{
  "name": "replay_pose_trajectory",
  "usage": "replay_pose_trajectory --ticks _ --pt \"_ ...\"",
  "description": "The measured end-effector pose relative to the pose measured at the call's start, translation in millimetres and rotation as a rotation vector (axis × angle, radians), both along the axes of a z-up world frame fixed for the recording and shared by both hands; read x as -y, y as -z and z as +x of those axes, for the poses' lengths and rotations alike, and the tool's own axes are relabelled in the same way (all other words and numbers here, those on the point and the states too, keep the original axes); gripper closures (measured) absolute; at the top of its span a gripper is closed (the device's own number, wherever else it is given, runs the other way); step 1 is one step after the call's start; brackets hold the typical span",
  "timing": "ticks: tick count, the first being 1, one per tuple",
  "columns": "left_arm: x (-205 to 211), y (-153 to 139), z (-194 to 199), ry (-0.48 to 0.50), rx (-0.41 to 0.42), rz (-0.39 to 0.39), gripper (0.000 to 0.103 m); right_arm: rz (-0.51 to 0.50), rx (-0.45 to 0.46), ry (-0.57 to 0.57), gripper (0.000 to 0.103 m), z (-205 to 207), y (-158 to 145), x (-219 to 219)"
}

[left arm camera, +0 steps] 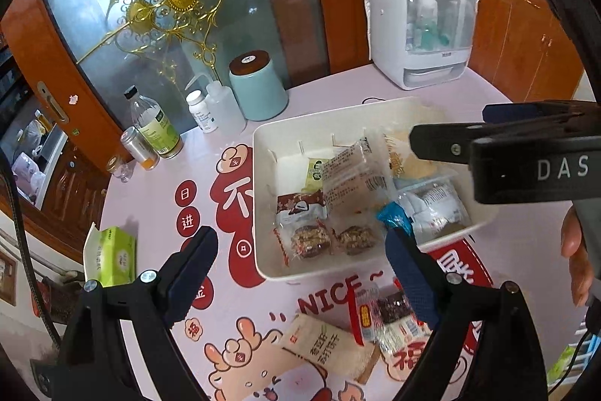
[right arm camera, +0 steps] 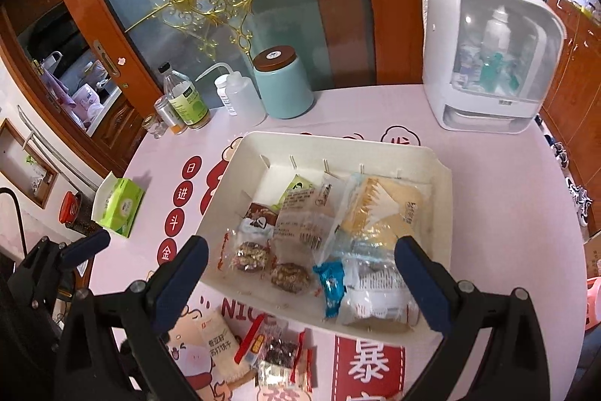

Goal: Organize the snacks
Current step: 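Move both open grippers back to the last snacks on the table, then grasp the small crumbly bag with the right gripper while the left grasps the red-wrapped bread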

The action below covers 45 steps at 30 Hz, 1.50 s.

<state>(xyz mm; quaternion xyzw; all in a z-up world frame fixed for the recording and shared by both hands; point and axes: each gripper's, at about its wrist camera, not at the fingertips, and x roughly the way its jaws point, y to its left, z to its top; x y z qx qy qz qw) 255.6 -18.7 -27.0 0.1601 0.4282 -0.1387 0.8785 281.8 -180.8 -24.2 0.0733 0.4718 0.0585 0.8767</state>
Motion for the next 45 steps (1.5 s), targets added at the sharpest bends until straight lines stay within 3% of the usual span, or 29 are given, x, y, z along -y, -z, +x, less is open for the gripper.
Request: replay_pose_trajectory --ticks 14,23,27,32,39,45 --pt "-28 -15 -85 0.123 0.047 -0.012 0.013 -0.058 0.069 0.038 0.003 -100 -16 12" --pt "-6 17 -121 0.286 0.063 0.090 0.013 -0.196 0.063 0.076 0.003 -160 7 26" --pt "6 40 -117 0.317 0.013 0.098 0.013 -0.257 0.057 0.078 0.003 -179 25 33" --pt "11 71 -96 0.313 -0.078 0.084 0.013 -0.238 -0.033 0.084 0.009 -187 62 48" --pt "24 115 -70 0.339 -0.187 0.116 0.013 -0.223 -0.146 0.077 0.010 -193 117 60" --pt "43 153 -52 0.395 -0.272 0.146 0.013 -0.228 -0.184 0.020 0.010 -186 143 63"
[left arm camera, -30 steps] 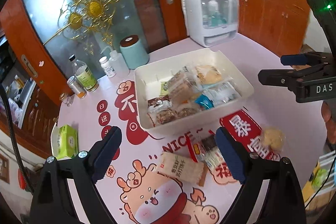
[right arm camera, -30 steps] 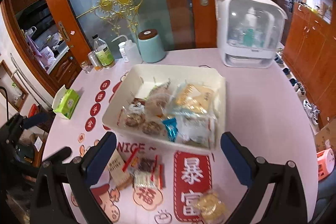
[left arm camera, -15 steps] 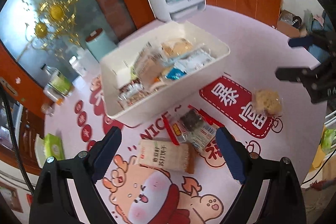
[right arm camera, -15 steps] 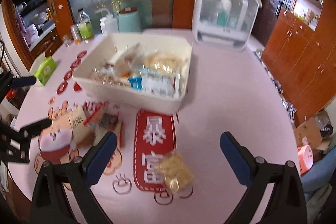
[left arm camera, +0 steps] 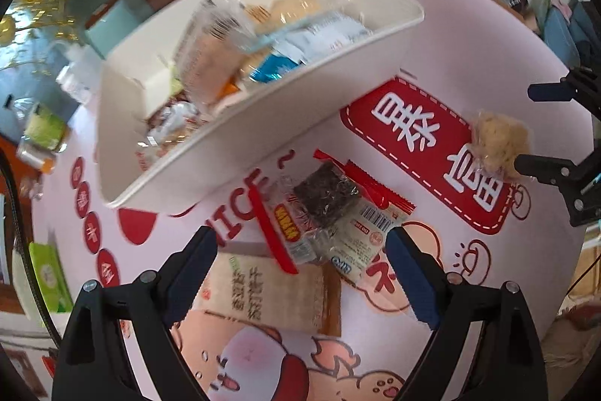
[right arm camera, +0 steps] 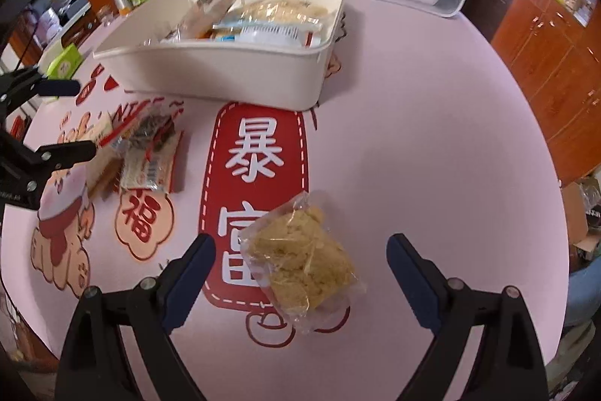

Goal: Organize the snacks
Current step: 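Grasp the small crumbly bag with the right gripper while the left grasps the red-wrapped bread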

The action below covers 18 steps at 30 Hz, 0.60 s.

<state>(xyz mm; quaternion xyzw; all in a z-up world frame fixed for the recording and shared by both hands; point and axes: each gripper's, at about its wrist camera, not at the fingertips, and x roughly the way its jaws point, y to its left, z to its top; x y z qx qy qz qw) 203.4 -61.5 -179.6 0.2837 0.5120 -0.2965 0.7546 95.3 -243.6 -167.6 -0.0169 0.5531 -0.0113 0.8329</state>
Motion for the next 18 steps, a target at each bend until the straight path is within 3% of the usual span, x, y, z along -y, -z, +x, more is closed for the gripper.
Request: replay_pose_trajectory --ticks 4,11,16,18 --pt "15 20 13 0.019 -0.030 0.026 0.013 0.002 -0.030 -0.045 0.010 5 14 0" --pt "27 46 37 0.010 -0.069 0.072 0.013 0.021 -0.093 -0.098 0.026 12 35 1" --pt "29 56 50 -0.016 -0.117 0.052 0.013 0.042 -0.102 -0.122 0.032 13 40 2" --pt "29 58 54 -0.029 -0.147 0.032 0.018 0.045 -0.106 -0.127 0.035 15 42 3"
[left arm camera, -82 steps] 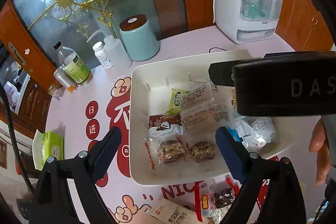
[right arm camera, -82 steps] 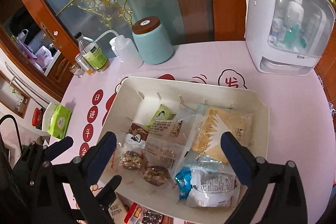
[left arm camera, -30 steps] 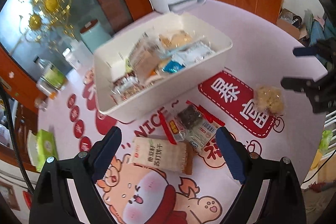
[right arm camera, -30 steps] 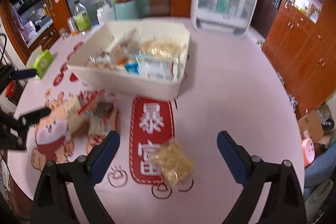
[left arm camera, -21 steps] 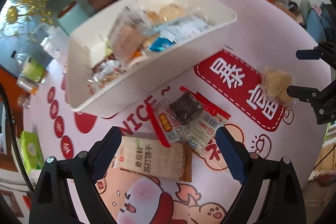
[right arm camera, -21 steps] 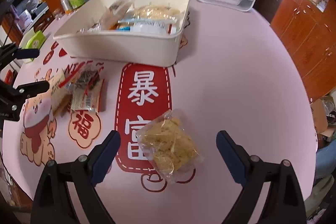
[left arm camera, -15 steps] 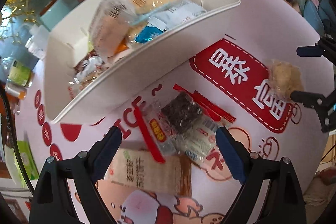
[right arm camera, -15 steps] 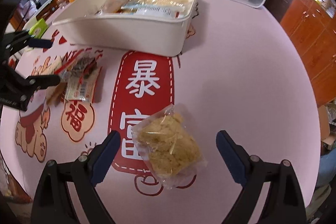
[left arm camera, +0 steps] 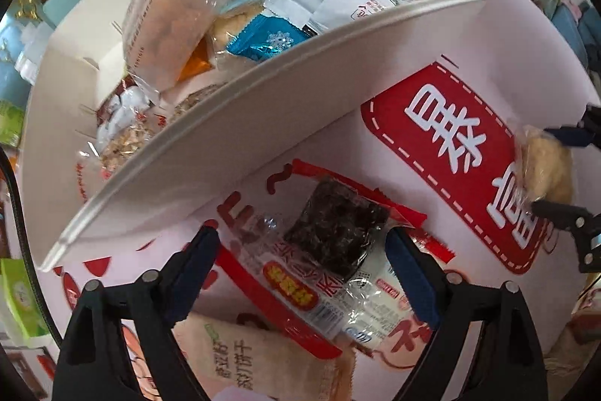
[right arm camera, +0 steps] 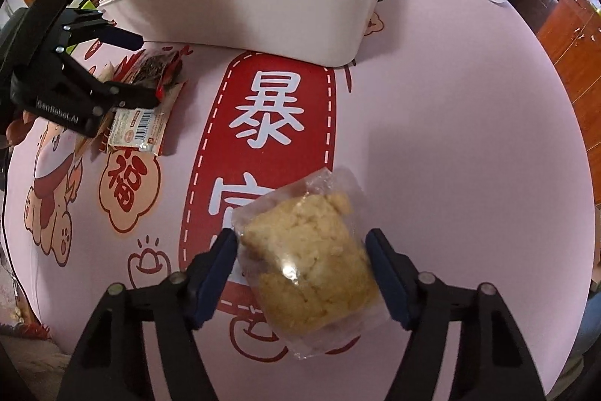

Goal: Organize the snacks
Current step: 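Grasp the small crumbly bag with the right gripper while the left grasps the red-wrapped bread, then lift the crumbly bag and red bread toward the tray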

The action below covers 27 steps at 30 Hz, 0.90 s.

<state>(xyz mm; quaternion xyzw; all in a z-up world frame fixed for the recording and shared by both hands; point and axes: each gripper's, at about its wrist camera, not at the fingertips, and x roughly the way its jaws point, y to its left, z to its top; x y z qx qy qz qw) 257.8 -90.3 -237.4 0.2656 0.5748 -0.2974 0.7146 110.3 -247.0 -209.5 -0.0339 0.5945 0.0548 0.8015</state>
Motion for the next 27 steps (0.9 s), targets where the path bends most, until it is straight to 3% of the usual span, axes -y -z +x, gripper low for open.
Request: replay_pose_trajectory --ticks 2,6,8,15,27 --pt "0 1 3 -0.014 -0.034 -0.034 0.036 0.011 -0.003 -0.001 0.038 0 1 2" --pt "4 0 1 -0.034 -0.028 -0.042 0.045 0.023 -0.004 0.001 0.040 0 1 4" --pt "5 -2 -3 -0.038 -0.009 -0.042 0.049 0.017 0.002 0.001 0.048 0 0 3" --pt "-6 -18 -13 -0.130 -0.017 -0.053 0.051 0.032 0.000 0.012 0.049 -1 -7 -1" --pt "-53 -91 -44 -0.233 -0.007 -0.096 0.051 0.091 0.099 -0.013 0.049 -9 -65 -27"
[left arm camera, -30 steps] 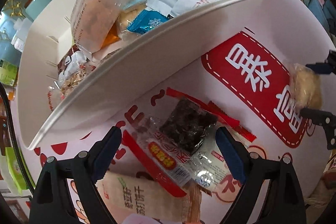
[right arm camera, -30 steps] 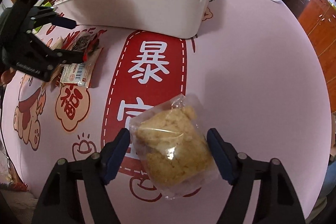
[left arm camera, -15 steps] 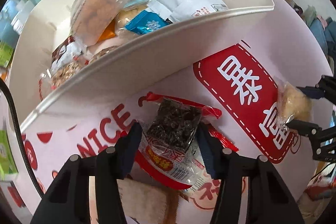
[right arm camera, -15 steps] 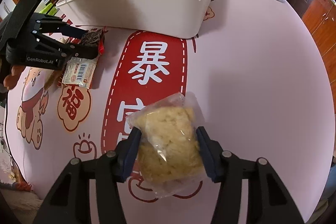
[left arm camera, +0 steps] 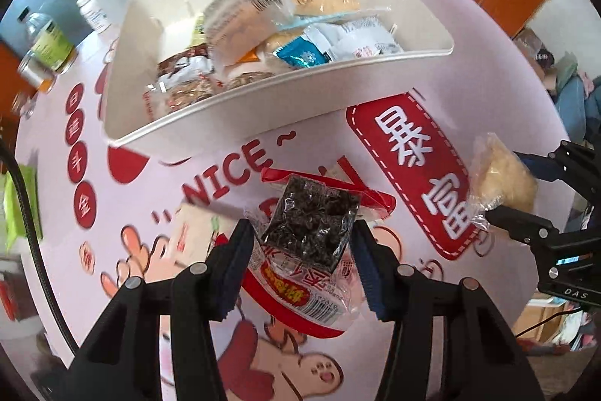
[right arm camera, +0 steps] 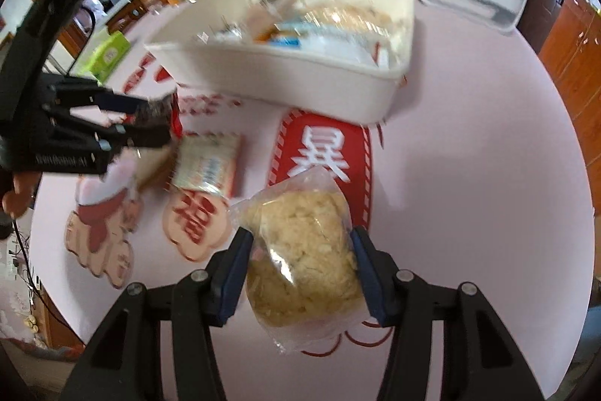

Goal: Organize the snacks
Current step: 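Lift the crumbly bag and red bread toward the tray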

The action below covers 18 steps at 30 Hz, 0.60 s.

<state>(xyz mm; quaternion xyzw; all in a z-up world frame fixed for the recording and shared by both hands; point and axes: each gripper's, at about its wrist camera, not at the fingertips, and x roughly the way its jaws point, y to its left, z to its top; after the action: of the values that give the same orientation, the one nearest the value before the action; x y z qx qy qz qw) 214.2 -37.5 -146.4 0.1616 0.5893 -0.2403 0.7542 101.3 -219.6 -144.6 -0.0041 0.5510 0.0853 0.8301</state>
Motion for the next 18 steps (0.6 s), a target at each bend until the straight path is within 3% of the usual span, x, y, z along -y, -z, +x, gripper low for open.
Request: replay_pose_trajectory --ticks 9,18 --pt "-15 -69 -12 -0.052 0.109 -0.074 0.051 0.007 0.177 -0.057 0.049 25 -80 -40" --pt "-22 -162 17 -0.103 0.344 -0.111 0.050 -0.017 0.387 0.003 0.049 73 -185 -45"
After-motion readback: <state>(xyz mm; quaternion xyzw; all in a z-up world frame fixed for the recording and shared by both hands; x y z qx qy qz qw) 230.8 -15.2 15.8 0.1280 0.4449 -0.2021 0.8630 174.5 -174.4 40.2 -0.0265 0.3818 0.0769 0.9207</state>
